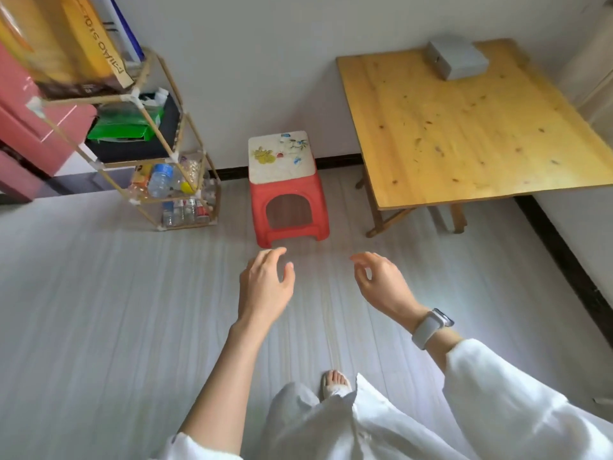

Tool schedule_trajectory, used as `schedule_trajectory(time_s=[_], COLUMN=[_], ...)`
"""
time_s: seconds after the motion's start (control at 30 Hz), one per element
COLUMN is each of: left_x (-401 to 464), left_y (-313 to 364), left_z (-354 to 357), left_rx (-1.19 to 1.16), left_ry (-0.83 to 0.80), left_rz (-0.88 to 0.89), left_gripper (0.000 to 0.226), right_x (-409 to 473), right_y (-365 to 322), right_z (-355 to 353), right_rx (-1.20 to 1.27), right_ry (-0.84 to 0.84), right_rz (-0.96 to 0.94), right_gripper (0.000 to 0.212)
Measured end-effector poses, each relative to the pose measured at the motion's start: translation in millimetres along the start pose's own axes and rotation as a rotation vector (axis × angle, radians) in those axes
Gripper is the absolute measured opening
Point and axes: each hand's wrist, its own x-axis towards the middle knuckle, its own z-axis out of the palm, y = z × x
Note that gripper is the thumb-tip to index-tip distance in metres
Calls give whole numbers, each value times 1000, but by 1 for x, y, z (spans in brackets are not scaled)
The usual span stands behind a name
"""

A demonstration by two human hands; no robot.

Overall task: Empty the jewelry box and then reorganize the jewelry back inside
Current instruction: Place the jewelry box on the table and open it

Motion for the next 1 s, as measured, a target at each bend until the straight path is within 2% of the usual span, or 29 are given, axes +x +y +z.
schedule_trajectory(time_s=[0.2,0.4,0.53,0.77,1.0], left_x=[142,309,414,544,583], left_y=[-20,-22,-10,71,158], left_z=[-6,0,4,44,118], left_rx=[12,-14,53,105,130], left_ry=[1,-94,-153,-336,-517], left_rz=[-15,109,248,515,690], left_gripper=[33,35,36,36,40], right_x=[144,284,359,434,461], right_y=[-23,-36,-48,-24,38], right_z=[0,2,-10,-58,-110], right_rx=[-20,-37,-61,-8,18], right_ry=[6,62,95,307,440], right_rz=[-11,80,191,432,587], right_gripper=[29,31,32,31,32])
